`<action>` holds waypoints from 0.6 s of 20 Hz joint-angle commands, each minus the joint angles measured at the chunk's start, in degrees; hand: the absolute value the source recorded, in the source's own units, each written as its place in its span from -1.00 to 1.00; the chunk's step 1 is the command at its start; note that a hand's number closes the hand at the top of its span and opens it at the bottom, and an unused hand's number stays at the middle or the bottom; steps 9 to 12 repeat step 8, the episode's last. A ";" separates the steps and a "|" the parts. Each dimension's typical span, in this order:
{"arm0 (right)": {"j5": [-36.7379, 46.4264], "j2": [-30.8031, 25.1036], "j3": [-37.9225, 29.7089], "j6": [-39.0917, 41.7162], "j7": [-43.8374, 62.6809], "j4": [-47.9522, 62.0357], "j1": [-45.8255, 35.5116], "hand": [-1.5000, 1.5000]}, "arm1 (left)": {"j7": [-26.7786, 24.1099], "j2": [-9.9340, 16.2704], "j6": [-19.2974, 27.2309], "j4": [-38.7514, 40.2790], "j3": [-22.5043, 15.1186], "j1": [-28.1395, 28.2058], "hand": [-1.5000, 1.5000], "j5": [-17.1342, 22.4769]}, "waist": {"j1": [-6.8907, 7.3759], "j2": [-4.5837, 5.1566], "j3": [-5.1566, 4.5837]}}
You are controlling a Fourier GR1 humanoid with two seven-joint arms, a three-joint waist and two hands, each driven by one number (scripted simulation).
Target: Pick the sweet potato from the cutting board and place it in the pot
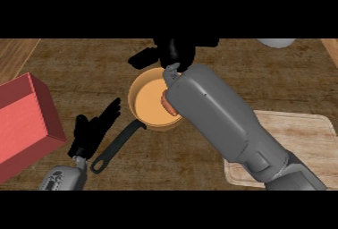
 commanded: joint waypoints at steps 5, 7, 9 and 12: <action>2.17 -2.59 -7.12 -11.83 -1.44 -8.09 3.72 -1.00 | -1.13 0.06 0.68 -3.15 -0.19 4.75 0.00 -0.75 | -2.50 -0.79 0.03; 2.38 -3.27 -7.35 -12.90 -2.62 -13.33 8.36 -1.00 | -2.57 0.35 -0.07 1.34 1.48 2.87 0.00 -0.23 | -3.31 -0.71 0.01; 0.55 -4.57 -8.24 -12.68 -7.43 -15.05 11.71 -1.00 | -1.91 1.82 -1.96 -1.26 2.15 4.63 0.00 1.35 | -2.76 -0.62 0.04; 0.55 -4.57 -8.24 -12.68 -7.43 -15.05 11.71 -1.00 | -1.91 1.82 -1.96 -1.26 2.15 4.63 0.00 1.35 | -2.76 -0.62 0.04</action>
